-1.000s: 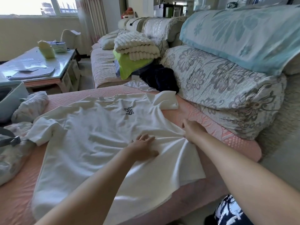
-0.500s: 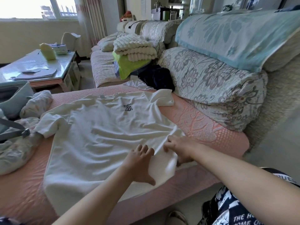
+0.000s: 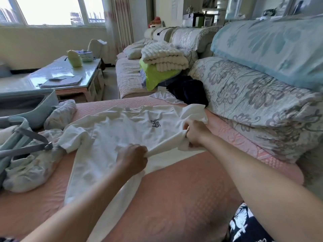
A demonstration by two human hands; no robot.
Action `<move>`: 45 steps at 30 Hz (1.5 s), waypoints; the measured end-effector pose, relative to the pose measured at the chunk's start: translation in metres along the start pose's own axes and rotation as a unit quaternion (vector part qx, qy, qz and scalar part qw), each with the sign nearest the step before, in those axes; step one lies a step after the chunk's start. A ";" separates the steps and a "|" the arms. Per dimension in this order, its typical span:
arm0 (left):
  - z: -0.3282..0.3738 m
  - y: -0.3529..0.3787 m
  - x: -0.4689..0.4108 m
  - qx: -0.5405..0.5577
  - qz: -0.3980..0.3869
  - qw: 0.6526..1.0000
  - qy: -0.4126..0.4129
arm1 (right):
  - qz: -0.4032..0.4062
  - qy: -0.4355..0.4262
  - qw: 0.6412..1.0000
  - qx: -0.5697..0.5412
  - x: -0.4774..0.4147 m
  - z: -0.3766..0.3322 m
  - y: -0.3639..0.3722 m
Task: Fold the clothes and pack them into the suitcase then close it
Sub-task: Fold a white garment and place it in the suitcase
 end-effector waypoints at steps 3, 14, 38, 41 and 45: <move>-0.044 -0.017 -0.042 -0.052 -0.026 0.996 -0.062 | 0.028 0.027 0.994 -0.102 -0.035 -0.017 0.003; -0.103 -0.028 -0.164 0.287 0.078 0.954 -0.041 | -0.070 -0.110 0.991 0.039 -0.138 -0.074 0.073; -0.192 0.014 -0.062 0.049 -0.081 0.993 -0.072 | -0.143 -0.184 0.966 0.112 -0.085 -0.135 0.131; -0.172 0.009 -0.035 -0.004 -0.218 0.974 -0.057 | -0.197 -0.197 0.956 0.087 -0.049 -0.139 0.123; -0.148 0.016 -0.007 -0.028 -0.363 0.929 -0.067 | -0.244 -0.203 0.945 0.076 -0.011 -0.130 0.123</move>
Point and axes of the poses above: each hand's wrist, its own x-axis away from the middle knuckle, its own y-axis out of the palm, z = x × y, the point moved 6 cm from there along -x, towards the middle knuckle, and after that the axes turned 3 degrees about y, right-handed, at the moved point
